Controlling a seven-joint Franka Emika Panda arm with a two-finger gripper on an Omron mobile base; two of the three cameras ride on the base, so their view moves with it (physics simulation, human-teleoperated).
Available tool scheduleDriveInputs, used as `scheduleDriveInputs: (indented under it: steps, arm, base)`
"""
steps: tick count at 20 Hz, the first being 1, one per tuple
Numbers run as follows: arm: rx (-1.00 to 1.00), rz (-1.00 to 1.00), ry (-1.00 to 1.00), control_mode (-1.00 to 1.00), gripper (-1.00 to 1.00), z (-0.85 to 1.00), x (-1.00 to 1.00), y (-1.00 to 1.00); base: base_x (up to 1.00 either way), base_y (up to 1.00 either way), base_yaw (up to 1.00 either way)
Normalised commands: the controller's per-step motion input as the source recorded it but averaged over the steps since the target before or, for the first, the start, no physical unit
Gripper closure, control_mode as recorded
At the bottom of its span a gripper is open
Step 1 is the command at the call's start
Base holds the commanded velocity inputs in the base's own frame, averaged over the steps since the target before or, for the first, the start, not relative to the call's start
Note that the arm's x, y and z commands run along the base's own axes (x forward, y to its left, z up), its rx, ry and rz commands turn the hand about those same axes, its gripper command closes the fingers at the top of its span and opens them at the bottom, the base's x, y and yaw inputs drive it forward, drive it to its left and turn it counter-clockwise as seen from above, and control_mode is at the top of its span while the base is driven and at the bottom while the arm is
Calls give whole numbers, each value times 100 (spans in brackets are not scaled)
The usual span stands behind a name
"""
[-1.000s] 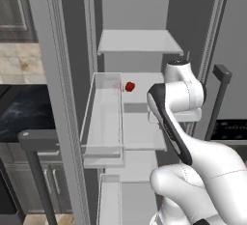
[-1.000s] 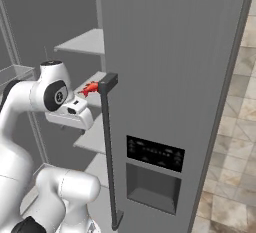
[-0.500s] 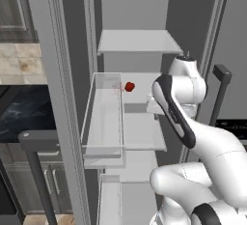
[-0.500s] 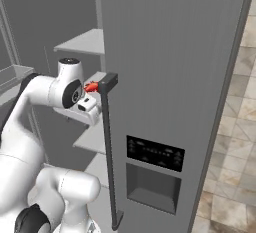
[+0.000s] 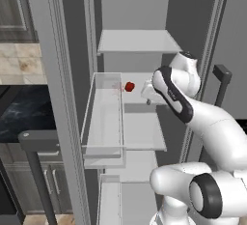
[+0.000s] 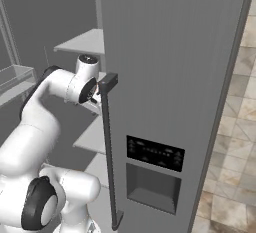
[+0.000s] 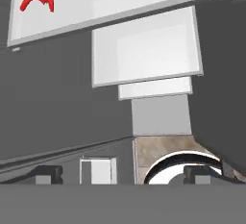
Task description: Take the cheese, fish, and bell pepper from the fridge and place them on the plate on the dining counter to create an appetizer plate.
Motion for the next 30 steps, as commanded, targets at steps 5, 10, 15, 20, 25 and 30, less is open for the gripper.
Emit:
scheduleDriveInputs:
  steps: [5, 10, 15, 20, 25, 30]
  arm:
    - [0, 0, -17, -100, -100, 0, 72, 36]
    - [0, 0, -15, -100, -100, 0, 65, 28]
    - [0, 0, -6, -100, -100, 0, 65, 2]
    - [0, 0, 0, -100, -100, 0, 68, 7]
    - [0, 0, 0, -100, -100, -4, 69, 28]
    - [0, 0, 0, -100, -100, -4, 58, 31]
  base:
    - [0, 0, 0]
    - [0, 0, 0]
    - [0, 0, 0]
    - [0, 0, 0]
    - [0, 0, 0]
    - [0, 0, 0]
